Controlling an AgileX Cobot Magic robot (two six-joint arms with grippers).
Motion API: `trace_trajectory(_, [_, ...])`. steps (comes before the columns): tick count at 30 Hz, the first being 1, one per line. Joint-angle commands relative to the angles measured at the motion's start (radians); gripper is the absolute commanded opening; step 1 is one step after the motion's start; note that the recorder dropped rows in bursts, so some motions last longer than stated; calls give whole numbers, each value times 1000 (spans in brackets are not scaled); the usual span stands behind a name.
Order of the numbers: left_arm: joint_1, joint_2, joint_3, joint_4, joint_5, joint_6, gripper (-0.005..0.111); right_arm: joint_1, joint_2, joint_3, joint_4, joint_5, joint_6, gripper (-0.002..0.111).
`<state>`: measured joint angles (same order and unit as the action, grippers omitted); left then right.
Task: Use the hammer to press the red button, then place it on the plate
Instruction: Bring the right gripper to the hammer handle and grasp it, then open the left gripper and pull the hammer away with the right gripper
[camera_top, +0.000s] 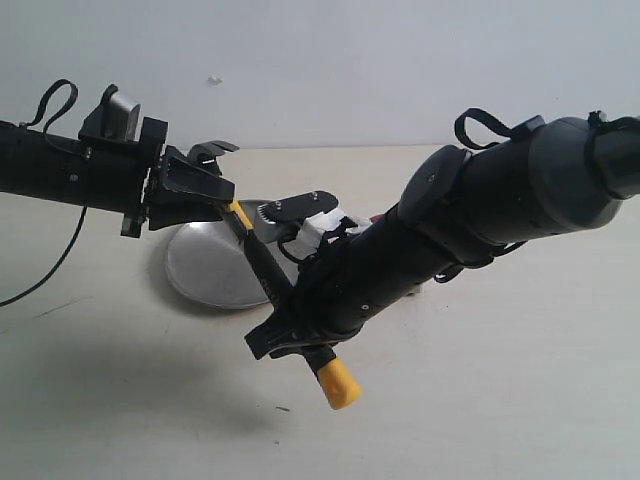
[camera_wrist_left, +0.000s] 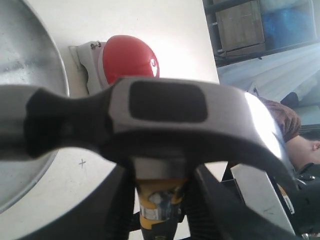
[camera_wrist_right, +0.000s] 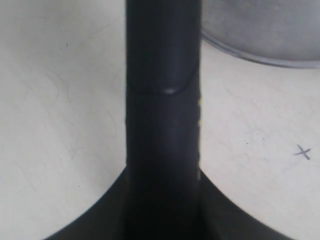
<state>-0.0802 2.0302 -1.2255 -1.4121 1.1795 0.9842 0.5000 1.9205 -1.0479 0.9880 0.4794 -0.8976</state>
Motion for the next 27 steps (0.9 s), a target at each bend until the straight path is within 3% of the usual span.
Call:
trace_trajectory(1, [0,-16,-7,-23,42,7,27,0,-3,-7,-2,10,-3,0])
trace_trajectory(5, [0,-16,-7,-21,42,7,48,0,-22,-7,1,-20,-13,0])
trace_trajectory(9, [0,-16,-7,-13,42,7,58,0,-56,-7,6,-42,-15,0])
trace_trajectory(21, [0,-16,-7,28,42,4,73,0,-135,-7,7,-113,15,0])
trace_trajectory(27, [0,-16,-7,41,42,2,73,0,-141,-7,2,-173,39,0])
